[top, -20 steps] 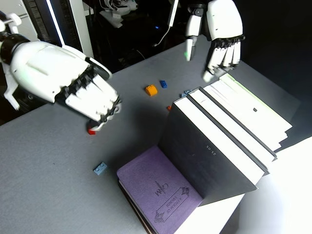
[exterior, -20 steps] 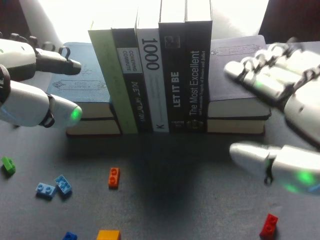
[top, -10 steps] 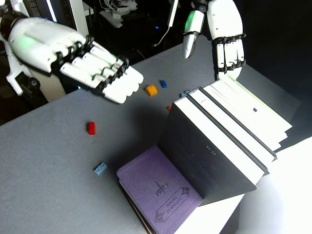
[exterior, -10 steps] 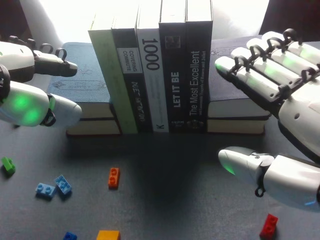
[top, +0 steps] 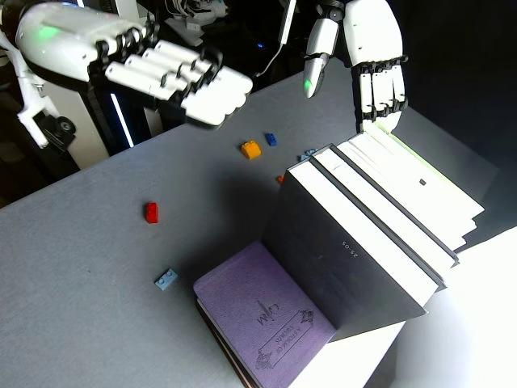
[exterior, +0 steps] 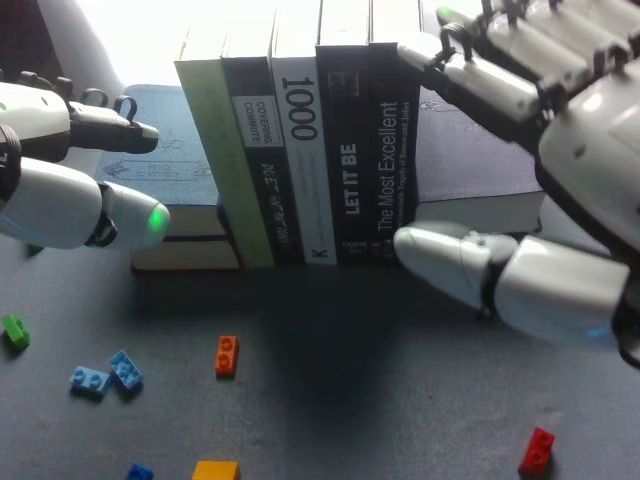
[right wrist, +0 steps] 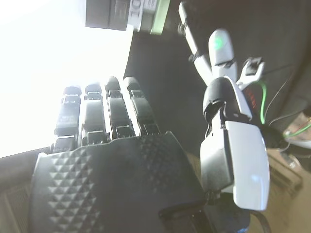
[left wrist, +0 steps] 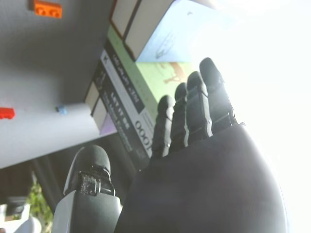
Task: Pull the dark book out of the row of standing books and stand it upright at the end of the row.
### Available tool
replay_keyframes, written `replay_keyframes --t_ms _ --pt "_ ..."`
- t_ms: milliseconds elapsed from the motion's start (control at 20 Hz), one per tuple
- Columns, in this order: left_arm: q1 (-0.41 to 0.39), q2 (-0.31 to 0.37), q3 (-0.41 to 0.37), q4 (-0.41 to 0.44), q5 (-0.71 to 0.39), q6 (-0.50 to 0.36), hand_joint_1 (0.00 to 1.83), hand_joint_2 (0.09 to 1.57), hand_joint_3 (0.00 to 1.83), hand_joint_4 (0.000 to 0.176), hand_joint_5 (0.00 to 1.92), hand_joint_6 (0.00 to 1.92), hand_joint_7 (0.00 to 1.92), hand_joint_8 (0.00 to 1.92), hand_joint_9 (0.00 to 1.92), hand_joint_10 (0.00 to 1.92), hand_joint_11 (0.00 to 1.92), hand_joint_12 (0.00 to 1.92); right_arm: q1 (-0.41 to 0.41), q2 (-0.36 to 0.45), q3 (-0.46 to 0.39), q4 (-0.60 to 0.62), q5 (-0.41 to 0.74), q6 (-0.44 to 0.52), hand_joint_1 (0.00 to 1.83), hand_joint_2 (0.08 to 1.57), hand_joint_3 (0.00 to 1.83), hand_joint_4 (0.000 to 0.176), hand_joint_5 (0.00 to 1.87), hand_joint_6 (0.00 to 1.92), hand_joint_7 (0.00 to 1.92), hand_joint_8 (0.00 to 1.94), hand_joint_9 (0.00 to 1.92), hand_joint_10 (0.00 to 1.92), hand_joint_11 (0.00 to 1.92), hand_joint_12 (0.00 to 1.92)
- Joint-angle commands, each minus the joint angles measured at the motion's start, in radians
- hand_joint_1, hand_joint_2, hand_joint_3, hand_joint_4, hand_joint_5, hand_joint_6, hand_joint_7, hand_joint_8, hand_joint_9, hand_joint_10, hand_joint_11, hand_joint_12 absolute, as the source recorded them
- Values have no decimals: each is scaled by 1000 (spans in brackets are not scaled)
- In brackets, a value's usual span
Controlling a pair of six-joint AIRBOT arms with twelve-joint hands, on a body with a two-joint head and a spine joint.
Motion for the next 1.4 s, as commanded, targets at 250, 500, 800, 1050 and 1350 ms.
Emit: replay_keyframes --t_ms 250,500,800,1050,1350 --pt "-13 7 4 29 -75 -1 10 1232 0 27 83 1 88 1 78 1 4 411 94 -126 100 -60 83 -96 0 1154 0 0 673 404 81 1 0 0 0 0" --pt "-13 7 3 29 -75 -1 0 1222 0 24 99 0 97 1 113 2 0 484 166 -222 178 -60 84 -126 0 1152 0 0 571 623 66 0 0 0 0 0" --pt "-13 7 3 29 -75 -1 0 1239 0 23 85 7 58 0 81 1 0 402 180 -286 270 -38 88 -108 0 1151 0 0 539 639 111 16 0 0 0 0" --pt "-13 7 4 29 -75 -1 0 1229 0 7 113 2 88 3 104 3 7 470 170 -347 357 -38 81 -103 0 1154 0 0 492 759 65 3 0 0 0 0" --pt "-10 8 4 30 -74 -1 0 1247 3 15 94 1 83 1 99 3 0 466 133 -376 387 -38 72 -106 0 1159 2 0 548 759 100 8 0 0 0 0"
